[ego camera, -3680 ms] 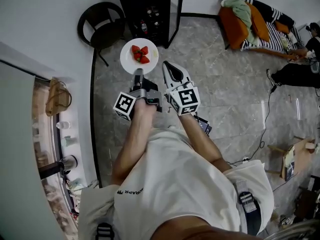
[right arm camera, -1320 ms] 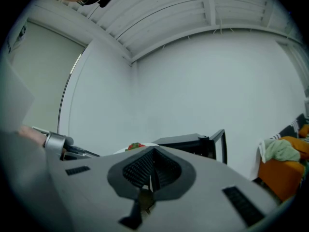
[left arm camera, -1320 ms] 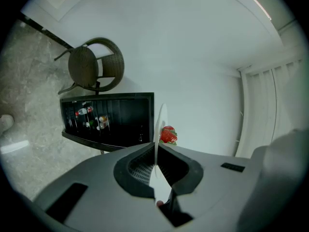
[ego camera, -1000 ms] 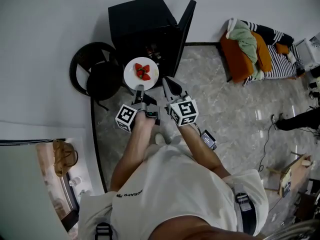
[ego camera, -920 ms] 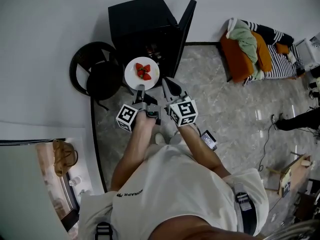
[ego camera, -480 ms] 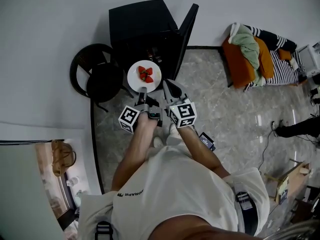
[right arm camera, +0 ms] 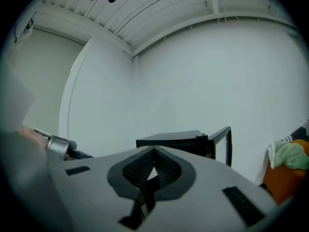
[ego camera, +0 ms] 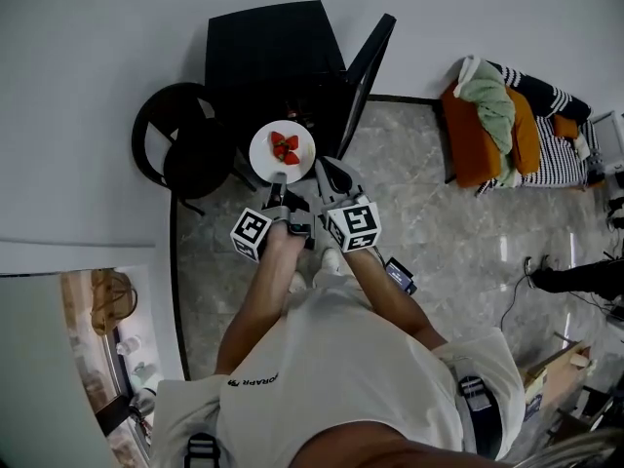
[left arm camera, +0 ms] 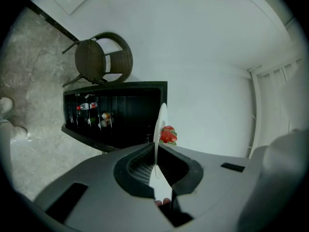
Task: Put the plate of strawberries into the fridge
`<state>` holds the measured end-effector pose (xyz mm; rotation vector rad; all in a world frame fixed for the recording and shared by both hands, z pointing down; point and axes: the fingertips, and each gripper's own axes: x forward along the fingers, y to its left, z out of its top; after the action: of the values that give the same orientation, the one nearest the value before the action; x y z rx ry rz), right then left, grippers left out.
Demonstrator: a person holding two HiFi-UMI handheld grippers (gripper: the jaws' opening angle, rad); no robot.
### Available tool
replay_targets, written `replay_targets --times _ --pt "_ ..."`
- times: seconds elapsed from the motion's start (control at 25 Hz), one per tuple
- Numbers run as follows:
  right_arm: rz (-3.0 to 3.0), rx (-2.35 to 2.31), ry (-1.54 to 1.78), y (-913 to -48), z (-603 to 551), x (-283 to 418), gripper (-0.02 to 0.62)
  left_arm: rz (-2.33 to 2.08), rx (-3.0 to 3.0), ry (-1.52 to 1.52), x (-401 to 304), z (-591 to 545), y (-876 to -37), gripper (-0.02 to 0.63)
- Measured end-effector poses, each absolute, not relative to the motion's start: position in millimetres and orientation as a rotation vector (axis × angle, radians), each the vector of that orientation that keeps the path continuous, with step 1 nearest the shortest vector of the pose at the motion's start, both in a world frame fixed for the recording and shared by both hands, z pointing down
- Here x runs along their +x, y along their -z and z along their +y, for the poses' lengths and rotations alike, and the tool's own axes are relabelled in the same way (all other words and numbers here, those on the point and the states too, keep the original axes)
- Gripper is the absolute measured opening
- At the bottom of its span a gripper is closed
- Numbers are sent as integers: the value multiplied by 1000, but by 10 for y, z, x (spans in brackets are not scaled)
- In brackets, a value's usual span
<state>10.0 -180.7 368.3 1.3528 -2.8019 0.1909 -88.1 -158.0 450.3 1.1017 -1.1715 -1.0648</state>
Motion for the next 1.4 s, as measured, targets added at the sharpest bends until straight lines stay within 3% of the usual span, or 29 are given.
replay_targets --times 1.4 --pt "-2735 1385 -198 -4840 -2849 111 12 -1166 1102 994 -790 -2695 -6293 11"
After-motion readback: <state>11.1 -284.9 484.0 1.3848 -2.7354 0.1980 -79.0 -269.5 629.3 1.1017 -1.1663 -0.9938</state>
